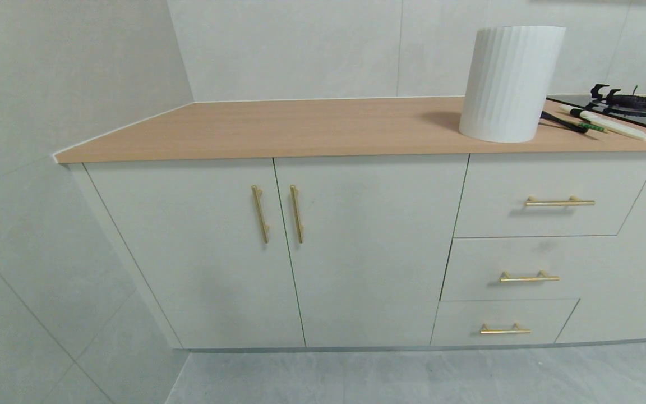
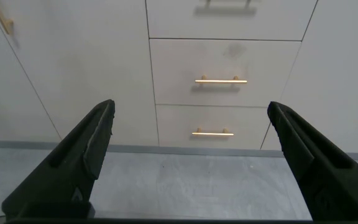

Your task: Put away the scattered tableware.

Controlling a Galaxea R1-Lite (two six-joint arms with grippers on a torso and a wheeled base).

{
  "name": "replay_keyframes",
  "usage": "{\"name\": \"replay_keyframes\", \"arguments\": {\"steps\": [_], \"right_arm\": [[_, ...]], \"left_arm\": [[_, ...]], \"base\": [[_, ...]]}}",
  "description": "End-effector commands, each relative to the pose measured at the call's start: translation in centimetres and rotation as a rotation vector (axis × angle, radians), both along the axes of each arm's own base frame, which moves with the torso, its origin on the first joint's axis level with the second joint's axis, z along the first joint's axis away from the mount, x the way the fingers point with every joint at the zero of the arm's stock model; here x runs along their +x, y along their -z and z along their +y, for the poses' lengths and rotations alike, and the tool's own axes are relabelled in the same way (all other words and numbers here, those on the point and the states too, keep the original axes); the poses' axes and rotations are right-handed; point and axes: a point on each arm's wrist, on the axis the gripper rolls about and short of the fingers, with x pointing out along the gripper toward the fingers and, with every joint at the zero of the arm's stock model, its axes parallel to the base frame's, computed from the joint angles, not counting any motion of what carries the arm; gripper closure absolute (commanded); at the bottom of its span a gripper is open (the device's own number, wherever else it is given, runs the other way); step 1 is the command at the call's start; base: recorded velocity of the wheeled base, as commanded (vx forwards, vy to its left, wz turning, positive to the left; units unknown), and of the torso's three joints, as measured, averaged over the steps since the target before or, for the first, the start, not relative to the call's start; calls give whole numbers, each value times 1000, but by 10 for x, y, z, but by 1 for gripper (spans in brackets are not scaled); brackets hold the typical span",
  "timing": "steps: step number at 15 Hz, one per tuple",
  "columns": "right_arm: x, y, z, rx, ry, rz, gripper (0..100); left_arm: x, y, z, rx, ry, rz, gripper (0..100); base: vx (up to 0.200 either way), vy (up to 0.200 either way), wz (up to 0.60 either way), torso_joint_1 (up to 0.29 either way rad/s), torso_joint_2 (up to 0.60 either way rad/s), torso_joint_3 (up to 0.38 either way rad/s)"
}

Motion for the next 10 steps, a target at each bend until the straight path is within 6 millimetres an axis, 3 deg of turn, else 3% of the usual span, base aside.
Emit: {"name": "replay_keyframes", "arguments": {"steps": [1, 10], "right_arm": [[0, 0, 0, -2, 0, 5, 0], [0, 0, 0, 0, 0, 7, 0]], "left_arm": [[0, 0, 0, 5, 0, 1, 0], [0, 0, 0, -17, -1, 1, 0]], "base": [[0, 0, 0, 0, 0, 0], [0, 0, 0, 0, 0, 0]]}}
